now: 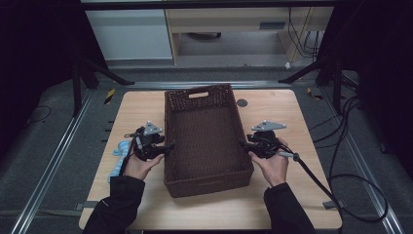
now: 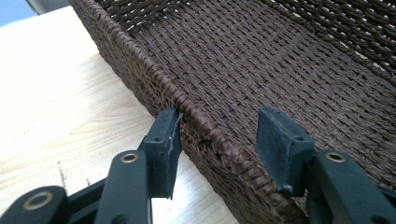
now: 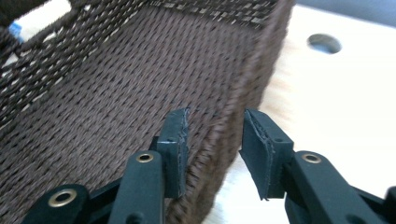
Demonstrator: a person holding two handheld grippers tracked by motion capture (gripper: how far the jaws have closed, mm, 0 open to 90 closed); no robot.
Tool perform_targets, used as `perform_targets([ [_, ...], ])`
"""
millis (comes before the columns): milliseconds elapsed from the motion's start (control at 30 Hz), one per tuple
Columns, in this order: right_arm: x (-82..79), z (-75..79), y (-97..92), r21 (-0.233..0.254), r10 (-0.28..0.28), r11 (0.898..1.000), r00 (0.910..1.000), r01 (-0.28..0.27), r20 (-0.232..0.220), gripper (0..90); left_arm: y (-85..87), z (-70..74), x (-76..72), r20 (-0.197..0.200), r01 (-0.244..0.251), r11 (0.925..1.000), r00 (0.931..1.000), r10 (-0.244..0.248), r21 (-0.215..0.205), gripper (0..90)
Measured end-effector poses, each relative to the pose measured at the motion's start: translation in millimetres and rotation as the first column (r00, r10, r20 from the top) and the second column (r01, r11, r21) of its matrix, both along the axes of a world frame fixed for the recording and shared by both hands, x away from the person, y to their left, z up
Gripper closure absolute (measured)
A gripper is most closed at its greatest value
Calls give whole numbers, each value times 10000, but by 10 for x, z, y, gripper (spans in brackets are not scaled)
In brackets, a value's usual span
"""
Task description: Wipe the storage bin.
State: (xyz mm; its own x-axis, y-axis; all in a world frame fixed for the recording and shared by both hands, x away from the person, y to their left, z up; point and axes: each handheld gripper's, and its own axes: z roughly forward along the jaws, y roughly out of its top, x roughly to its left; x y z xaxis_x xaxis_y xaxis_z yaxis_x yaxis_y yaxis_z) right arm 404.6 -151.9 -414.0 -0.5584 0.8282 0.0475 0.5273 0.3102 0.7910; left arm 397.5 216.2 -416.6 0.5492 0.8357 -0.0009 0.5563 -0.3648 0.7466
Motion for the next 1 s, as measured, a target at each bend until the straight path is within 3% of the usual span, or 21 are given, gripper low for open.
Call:
perform_targets([
  [133, -112, 94, -62, -77, 8, 10000, 9999, -9, -129, 622, -24, -2, -108, 37, -1, 10000, 10000, 1, -27, 492],
  [300, -241, 98, -59, -367, 113, 9992, 9991, -128, -411, 683, -27, -6, -199, 37, -10, 9998, 10000, 11, -217, 472],
  [400, -282, 68, -70, -154, 62, 9999, 9989, -69, -469, 743, -5, 13, -183, -18, 93, 9997, 10000, -94, -240, 456],
  [467, -290, 68, -56, -139, -18, 9999, 9990, 12, -443, 759, 22, 36, -173, 49, 73, 9995, 10000, -72, -308, 446],
  [500, -291, 72, -50, -207, -51, 9998, 9991, 43, -428, 764, 48, 64, -175, 488, 10, 9998, 9988, -2, -179, 429],
  [533, -288, 75, -42, -285, -89, 9996, 9992, 78, -377, 770, 64, 84, -172, 625, -63, 9999, 9980, 71, -140, 421],
  [633, -238, 67, -48, -375, -369, 9986, 9991, 360, -224, 792, 127, 124, -135, 680, -81, 9987, 9976, 115, -506, 416],
  [733, -166, 63, -51, -536, -654, 9965, 9978, 647, -111, 810, 132, 85, -84, 479, 256, 9974, 9986, -224, -679, 413],
  [867, -113, 52, -47, -700, -730, 9949, 9973, 731, 39, 798, 50, 39, -65, 500, 323, 9980, 9983, -296, -543, 427],
  [1000, -176, 103, -86, -759, -614, 9951, 9975, 638, 338, 700, 21, 43, -113, 694, 285, 9991, 9972, -263, -303, 471],
])
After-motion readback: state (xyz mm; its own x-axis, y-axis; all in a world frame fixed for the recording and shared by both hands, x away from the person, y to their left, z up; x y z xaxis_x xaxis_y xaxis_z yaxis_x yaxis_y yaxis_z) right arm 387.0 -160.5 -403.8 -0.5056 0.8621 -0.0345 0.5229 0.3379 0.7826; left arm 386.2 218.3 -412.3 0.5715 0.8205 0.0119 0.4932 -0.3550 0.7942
